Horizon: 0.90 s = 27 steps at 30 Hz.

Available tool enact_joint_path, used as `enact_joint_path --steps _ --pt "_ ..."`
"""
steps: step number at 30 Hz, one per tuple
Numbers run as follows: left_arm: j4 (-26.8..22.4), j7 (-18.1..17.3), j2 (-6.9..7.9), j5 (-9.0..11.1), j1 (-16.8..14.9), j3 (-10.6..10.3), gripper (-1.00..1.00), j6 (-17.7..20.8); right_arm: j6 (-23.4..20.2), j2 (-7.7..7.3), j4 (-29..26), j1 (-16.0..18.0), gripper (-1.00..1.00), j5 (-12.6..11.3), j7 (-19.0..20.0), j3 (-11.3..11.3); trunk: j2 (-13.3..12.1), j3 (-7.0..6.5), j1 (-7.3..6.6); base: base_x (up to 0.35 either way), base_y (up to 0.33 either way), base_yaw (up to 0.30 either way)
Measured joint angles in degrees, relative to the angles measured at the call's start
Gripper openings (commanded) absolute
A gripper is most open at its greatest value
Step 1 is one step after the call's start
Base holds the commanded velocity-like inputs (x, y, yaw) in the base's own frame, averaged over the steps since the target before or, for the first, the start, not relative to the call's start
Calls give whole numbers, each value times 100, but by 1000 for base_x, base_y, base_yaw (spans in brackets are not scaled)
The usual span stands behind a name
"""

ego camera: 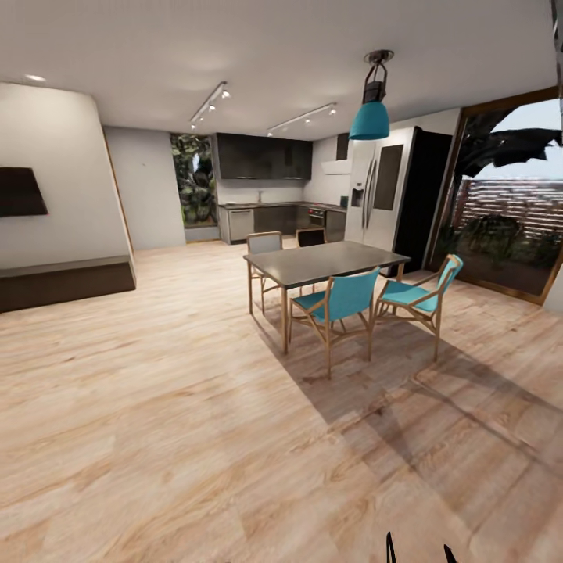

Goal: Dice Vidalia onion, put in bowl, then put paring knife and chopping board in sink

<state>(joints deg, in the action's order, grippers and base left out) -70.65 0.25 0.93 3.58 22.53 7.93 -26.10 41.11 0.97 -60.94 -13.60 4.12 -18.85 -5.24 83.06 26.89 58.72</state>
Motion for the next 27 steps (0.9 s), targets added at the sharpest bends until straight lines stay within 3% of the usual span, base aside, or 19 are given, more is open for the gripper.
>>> enact_joint_path --steps 27 --pt "46 0 0 -5 2 12 100 1 6 1 26 0 100 0 0 0 0 0 0 0 0 262"
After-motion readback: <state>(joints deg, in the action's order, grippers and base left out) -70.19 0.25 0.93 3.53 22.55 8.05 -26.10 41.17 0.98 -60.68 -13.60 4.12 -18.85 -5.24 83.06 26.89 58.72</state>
